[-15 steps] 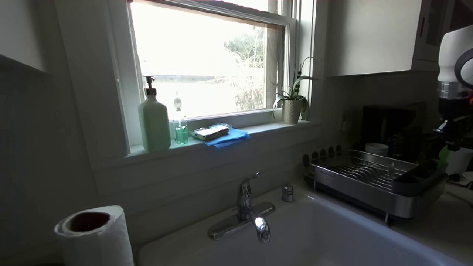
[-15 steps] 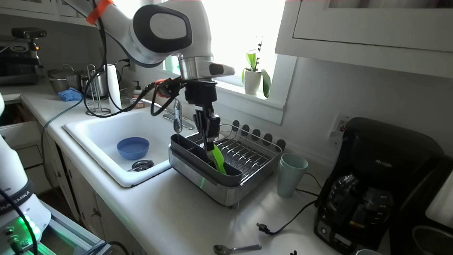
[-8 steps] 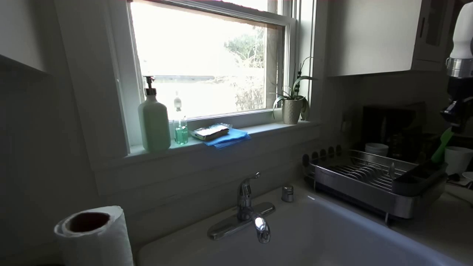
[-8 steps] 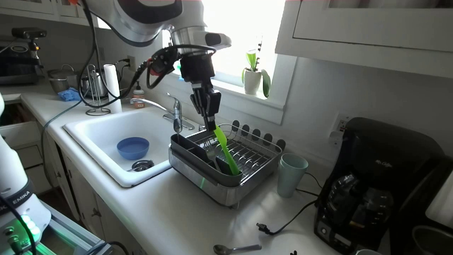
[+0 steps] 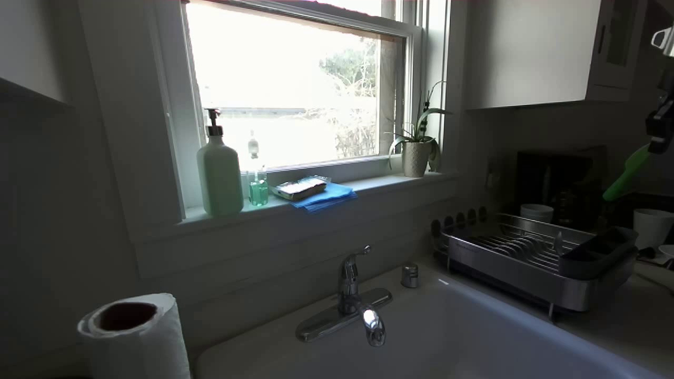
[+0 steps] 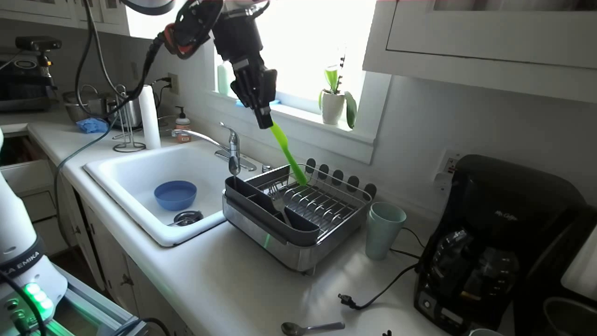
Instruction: Place the fork in the right compartment, the spoon in the left compartment and the knife in the middle compartment
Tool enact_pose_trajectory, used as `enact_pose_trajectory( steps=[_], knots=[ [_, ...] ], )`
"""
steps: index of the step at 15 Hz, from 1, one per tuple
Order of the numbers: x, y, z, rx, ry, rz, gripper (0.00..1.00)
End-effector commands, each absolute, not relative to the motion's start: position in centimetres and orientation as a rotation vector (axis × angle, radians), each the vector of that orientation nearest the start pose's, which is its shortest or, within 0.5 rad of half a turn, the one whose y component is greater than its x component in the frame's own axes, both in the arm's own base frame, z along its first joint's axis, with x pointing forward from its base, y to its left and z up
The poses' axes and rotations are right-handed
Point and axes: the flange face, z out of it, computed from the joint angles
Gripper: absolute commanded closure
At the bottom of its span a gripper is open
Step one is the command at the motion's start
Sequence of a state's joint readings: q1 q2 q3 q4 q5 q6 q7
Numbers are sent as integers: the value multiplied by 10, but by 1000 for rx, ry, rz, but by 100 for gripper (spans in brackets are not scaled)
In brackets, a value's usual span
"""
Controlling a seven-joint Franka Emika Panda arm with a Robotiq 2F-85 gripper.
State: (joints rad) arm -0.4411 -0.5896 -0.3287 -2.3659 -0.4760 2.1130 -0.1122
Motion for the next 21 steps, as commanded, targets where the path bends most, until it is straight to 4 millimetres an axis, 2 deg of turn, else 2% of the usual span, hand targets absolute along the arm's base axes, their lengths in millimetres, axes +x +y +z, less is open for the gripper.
enact_pose_trajectory(
  steps=[1,4,8,14,21],
  knots=[
    [258,-287,594,-3370,590,-401,99],
    [265,-268,598,-3298,443,-354,99],
    [281,-257,586,-3252,380,-223,99],
    [308,-266,548,-3268,394,-23,99],
    [323,-283,519,-3318,413,137,99]
  ],
)
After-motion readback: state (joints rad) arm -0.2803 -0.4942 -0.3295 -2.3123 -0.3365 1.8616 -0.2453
